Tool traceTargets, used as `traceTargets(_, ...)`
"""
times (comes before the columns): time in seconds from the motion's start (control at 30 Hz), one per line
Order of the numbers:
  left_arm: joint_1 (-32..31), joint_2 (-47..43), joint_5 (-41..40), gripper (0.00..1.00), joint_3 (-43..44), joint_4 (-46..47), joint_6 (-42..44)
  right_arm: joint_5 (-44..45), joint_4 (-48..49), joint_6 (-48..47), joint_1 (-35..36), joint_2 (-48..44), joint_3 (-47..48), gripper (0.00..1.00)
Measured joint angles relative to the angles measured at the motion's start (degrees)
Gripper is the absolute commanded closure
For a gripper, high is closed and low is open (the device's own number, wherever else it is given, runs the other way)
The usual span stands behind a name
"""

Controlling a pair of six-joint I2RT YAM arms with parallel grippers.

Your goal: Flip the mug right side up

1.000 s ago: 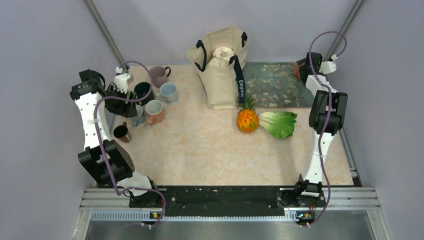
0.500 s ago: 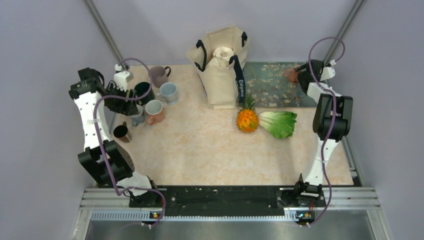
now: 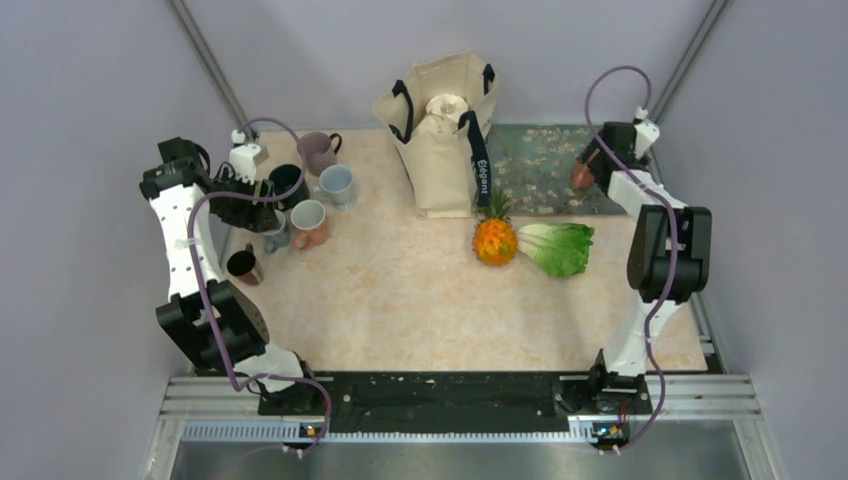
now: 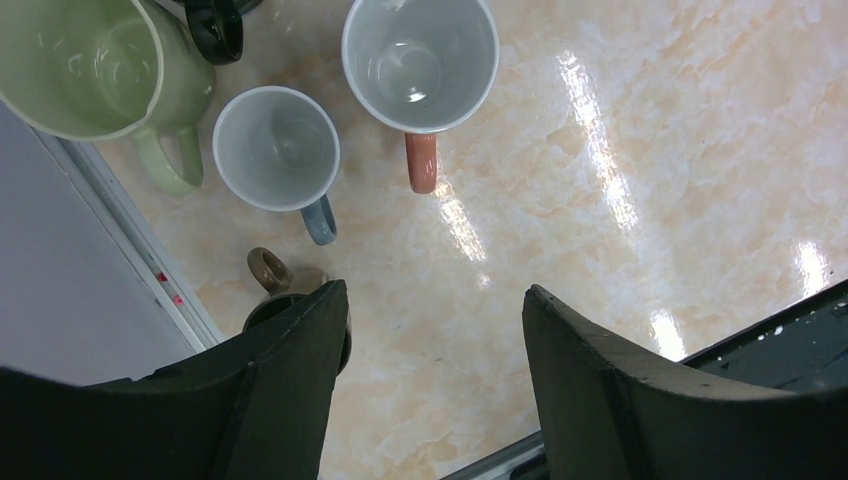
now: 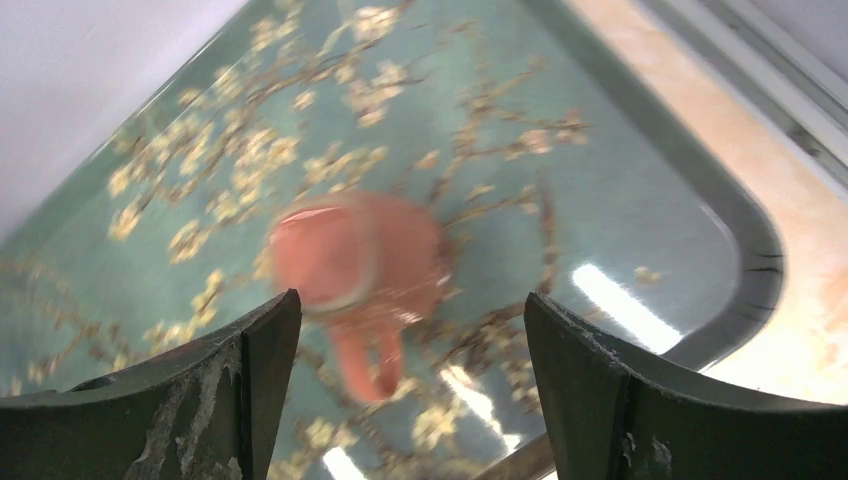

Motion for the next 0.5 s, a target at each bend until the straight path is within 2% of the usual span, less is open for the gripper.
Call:
traceTargets(0.27, 0.0, 0.0, 0.7, 0.31, 0.0, 0.1, 0.0, 7.5, -1.7, -8.6, 12.3, 0.8, 4.4, 0.19)
traceTargets(0.5, 0.0, 0.0, 0.7, 0.31, 0.0, 0.1, -0.1, 12.6, -3.8, -12.6, 11.0, 6.3, 4.4, 0.23)
